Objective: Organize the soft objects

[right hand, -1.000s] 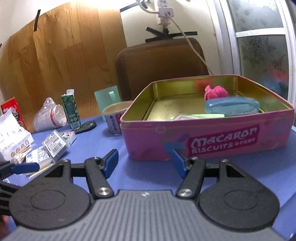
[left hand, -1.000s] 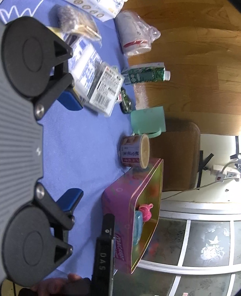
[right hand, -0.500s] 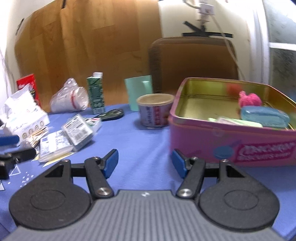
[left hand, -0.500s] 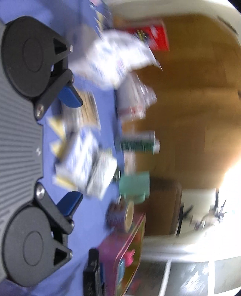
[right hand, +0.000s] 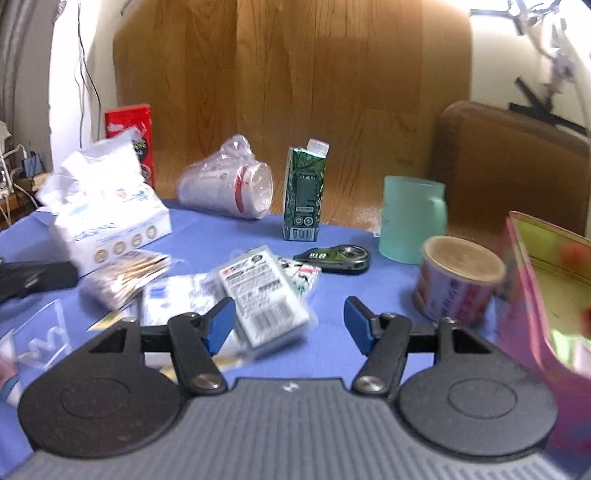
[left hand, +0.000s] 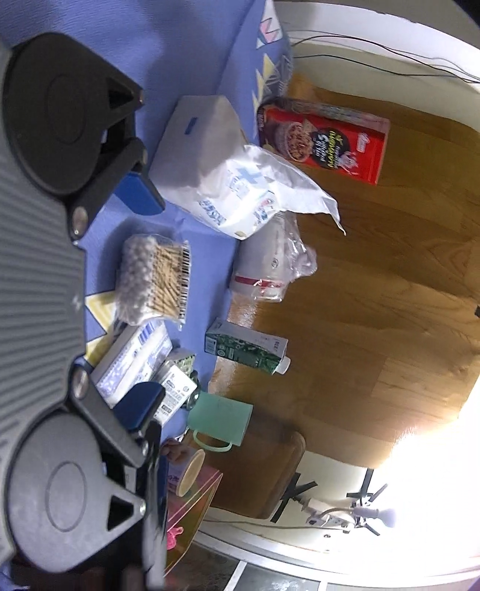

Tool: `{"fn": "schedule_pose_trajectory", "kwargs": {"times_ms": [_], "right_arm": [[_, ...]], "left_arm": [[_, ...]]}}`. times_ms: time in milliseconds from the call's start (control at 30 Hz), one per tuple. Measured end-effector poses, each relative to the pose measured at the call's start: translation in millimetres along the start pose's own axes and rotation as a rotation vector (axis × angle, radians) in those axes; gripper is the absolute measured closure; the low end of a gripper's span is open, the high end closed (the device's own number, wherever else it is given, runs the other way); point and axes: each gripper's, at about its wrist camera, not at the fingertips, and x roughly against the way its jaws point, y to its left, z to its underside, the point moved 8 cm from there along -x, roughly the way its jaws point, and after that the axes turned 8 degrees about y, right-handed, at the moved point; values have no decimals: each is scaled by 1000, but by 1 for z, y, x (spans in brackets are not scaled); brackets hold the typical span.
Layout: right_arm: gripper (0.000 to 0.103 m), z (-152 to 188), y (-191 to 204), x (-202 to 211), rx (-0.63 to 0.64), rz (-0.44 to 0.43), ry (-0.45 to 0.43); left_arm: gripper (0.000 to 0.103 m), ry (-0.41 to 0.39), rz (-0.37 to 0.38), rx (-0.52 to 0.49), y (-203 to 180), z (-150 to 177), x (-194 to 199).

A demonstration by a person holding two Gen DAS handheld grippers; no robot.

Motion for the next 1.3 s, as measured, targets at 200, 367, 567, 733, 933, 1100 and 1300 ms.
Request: {"fn": "schedule_pose_trajectory", "kwargs": {"times_ms": [200, 367, 567, 733, 933, 1100, 1300], "right_arm": [[24, -1, -3, -34, -47, -85, 99], [63, 2, 2, -16, -55, -133, 79], [78, 15, 10, 20, 7, -118, 34], [90, 32, 18, 51, 131, -24, -41], [89, 53, 24, 70, 265, 32, -64], [87, 63, 36, 76, 349, 37, -79], [76, 72, 53, 79, 376, -11, -70]], "left_arm": [[3, 1, 3, 6, 0, 0, 1], [3, 6, 3, 4, 0, 0, 0], [3, -4, -17, 2, 1, 0, 1], [3, 0, -27, -40, -5, 0, -1], [3, -2, -43, -89, -12, 1, -1], [3, 8, -36, -83, -11, 1, -3], [3, 7, -40, -87, -12, 2, -2]]}}
